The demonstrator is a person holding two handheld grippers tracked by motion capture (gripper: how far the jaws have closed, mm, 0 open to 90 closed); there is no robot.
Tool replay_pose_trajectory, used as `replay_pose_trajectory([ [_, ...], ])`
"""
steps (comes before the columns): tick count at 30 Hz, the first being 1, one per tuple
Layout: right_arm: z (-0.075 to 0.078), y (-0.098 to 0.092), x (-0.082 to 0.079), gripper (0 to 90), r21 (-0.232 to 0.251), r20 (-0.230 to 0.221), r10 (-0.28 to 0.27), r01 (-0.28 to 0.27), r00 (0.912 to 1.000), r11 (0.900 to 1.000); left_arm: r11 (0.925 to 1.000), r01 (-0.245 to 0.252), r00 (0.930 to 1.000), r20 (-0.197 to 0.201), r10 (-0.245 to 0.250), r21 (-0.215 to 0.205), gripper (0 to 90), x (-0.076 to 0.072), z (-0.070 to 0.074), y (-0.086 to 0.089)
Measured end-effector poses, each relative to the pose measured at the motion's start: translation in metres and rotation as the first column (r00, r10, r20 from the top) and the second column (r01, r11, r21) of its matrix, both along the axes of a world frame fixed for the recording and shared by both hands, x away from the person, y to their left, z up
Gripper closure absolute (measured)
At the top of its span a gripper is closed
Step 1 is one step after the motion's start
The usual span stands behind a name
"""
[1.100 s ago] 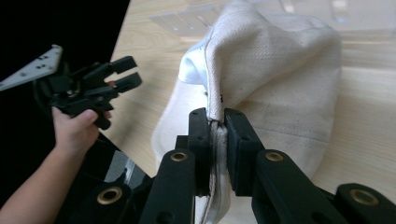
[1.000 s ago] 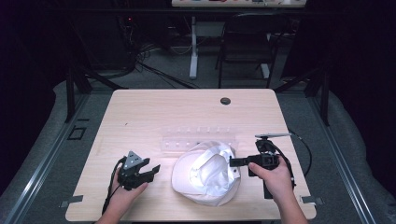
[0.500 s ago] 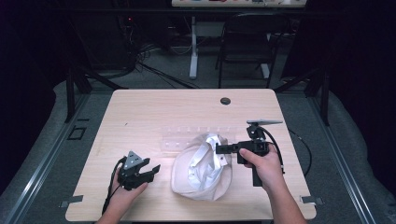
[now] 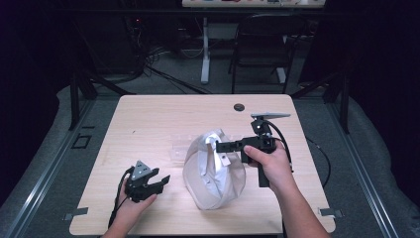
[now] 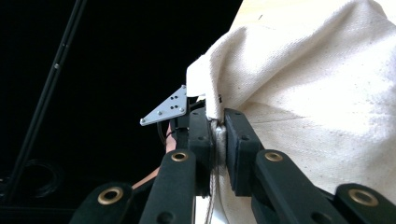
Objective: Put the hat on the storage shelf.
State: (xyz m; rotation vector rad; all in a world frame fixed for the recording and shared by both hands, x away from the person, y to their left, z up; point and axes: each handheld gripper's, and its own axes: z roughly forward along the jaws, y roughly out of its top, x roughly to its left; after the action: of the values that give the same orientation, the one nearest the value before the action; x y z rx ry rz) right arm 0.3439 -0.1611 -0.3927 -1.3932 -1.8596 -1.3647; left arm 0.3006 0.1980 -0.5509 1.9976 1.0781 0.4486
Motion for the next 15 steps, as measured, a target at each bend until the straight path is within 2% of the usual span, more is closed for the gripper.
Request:
replay_pose_trajectory([
  [5,0.010,-0.004,-0.001,82.1,-0.024,0.021,-0.003,0.003,0.9998,1.000,1.0000,0.002,1.0000,-0.003,-0.002,0.003,47.5,0.000,0.000,0.000],
  [8,0.015,-0.010,-0.002,82.1,-0.019,0.022,-0.018,0.018,0.9996,1.000,0.9999,0.005,1.0000,-0.003,-0.005,0.013,47.5,0.000,0.000,0.000],
  [15,0.023,-0.021,0.000,82.1,0.000,0.027,-0.042,0.042,0.9988,0.999,1.0000,0.006,1.0000,0.000,-0.006,0.002,47.4,-0.001,-0.001,-0.006],
])
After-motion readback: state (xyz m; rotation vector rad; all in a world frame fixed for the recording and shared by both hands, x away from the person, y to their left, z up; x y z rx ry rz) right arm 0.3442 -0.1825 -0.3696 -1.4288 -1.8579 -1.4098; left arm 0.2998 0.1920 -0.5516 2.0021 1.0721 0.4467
